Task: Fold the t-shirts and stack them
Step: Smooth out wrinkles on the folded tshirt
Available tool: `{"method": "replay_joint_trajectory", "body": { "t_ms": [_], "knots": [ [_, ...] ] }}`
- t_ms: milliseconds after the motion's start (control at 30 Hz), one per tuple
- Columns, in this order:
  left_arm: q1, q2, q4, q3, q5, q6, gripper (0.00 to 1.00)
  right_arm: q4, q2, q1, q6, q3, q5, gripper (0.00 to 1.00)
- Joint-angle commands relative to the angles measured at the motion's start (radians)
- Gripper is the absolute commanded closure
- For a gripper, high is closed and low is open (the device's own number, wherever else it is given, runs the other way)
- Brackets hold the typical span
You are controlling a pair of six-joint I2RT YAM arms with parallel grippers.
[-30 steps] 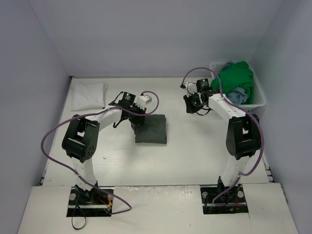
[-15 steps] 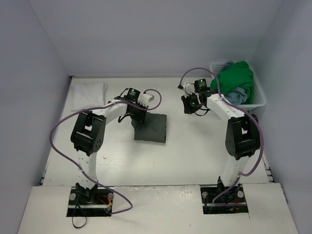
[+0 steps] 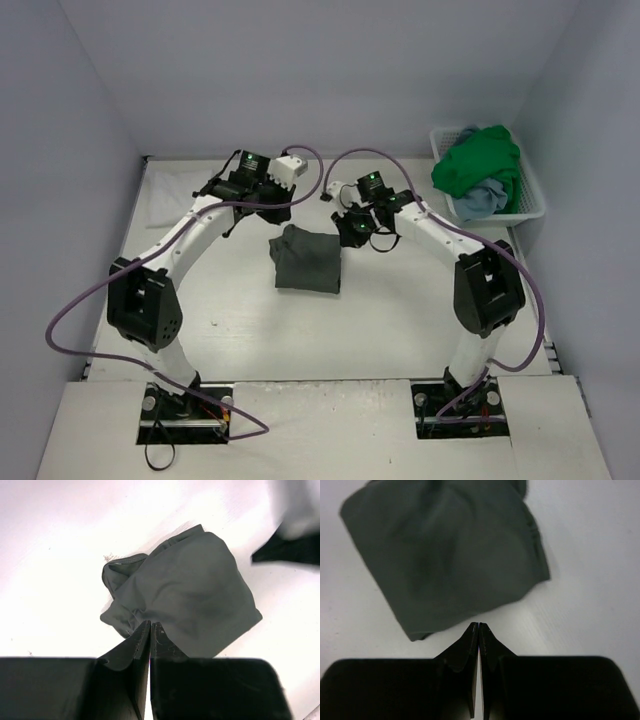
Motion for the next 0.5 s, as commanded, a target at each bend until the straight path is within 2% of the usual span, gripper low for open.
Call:
{"method": "replay_joint_trajectory", "body": {
  "t_ms": [0,133,300,333,467],
  "knots": [
    [0.007,-0.058,-0.049,-0.026,0.0,0.017,1.0,-0.012,-0.028,0.053,-0.031,0.021,-0.08,1.0],
    [0.047,-0.06,-0.023,-0.123,0.035,0.0,1.0,0.025,-0.008,0.077,-0.025,0.026,-0.188,1.0],
    [0.132,0.004,-0.042,-0.134,0.162,-0.047,1.0,0.063,0.035,0.1,-0.022,0.016,-0.225,1.0],
    [0.14,0.013,-0.05,-0.132,0.178,-0.049,0.91,0.065,0.043,0.102,-0.022,0.016,-0.228,1.0],
    [0.16,0.056,-0.049,-0.152,0.248,-0.064,0.77,0.077,0.076,0.107,-0.013,0.009,-0.242,1.0]
  ]
}}
